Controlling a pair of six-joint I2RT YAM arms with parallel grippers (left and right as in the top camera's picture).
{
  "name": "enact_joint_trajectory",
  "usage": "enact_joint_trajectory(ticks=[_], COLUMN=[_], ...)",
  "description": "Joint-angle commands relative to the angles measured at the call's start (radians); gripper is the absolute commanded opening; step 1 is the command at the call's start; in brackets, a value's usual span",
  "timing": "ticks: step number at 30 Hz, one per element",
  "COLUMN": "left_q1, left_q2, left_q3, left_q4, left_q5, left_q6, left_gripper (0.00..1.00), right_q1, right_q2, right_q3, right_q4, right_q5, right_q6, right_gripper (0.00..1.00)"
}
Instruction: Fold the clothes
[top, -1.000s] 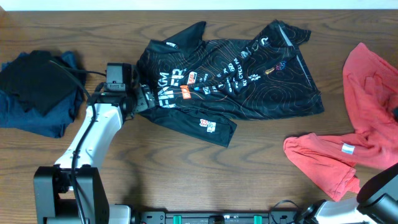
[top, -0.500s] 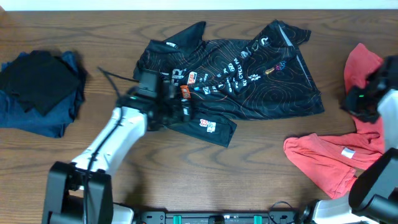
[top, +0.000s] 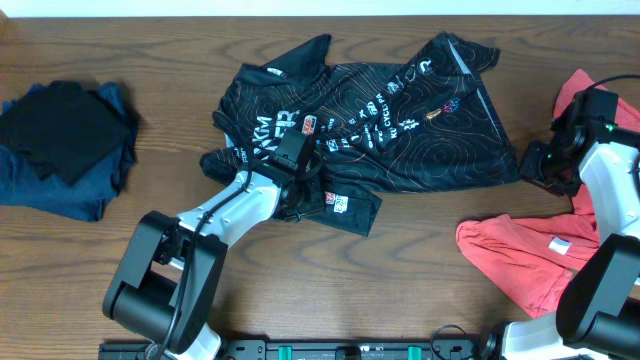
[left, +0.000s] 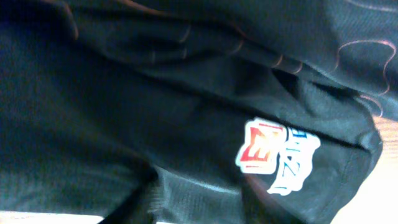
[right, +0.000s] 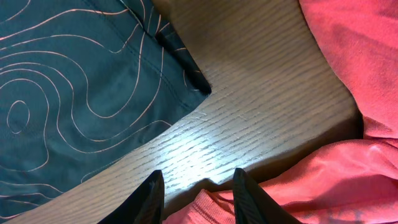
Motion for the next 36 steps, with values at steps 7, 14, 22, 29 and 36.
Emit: enact_joint_trajectory(ticks=[7, 14, 22, 29, 36], left_q1=[0.028, 0.091, 0.104, 0.105, 0.105], left_q2=[-0.022, -0.139, -0.172, -0.137, -0.036], left_q3=[-0.012, -0.012, -0.012, -0.012, -0.012], left_q4=[-0.228, -0.454, -0.340, -0.163, -0.082], left_q5=[-0.013, -0.124, -0.164, -0.197, -0.206], left_q6=[0.026, 0.046, 0.038, -0.083, -0.116], left_gripper=[0.06, 0.06, 0.84, 0.84, 0.78], right_q1=[0.005, 0.005, 0.005, 0.005, 0.005], right_q2=[0.000, 0.000, 0.000, 0.000, 0.000], right_q3=[-0.005, -0.005, -0.005, -0.005, -0.005], right_q4=[0.003, -0.005, -0.008, -0.028, -0.031], right_q5=[0.000, 0.007, 0.007, 0.007, 0.007], right_q6=[-0.025, -0.045, -0.044, -0.044, -0.044], right_gripper=[0.36, 0.38, 0.38, 0.38, 0.38])
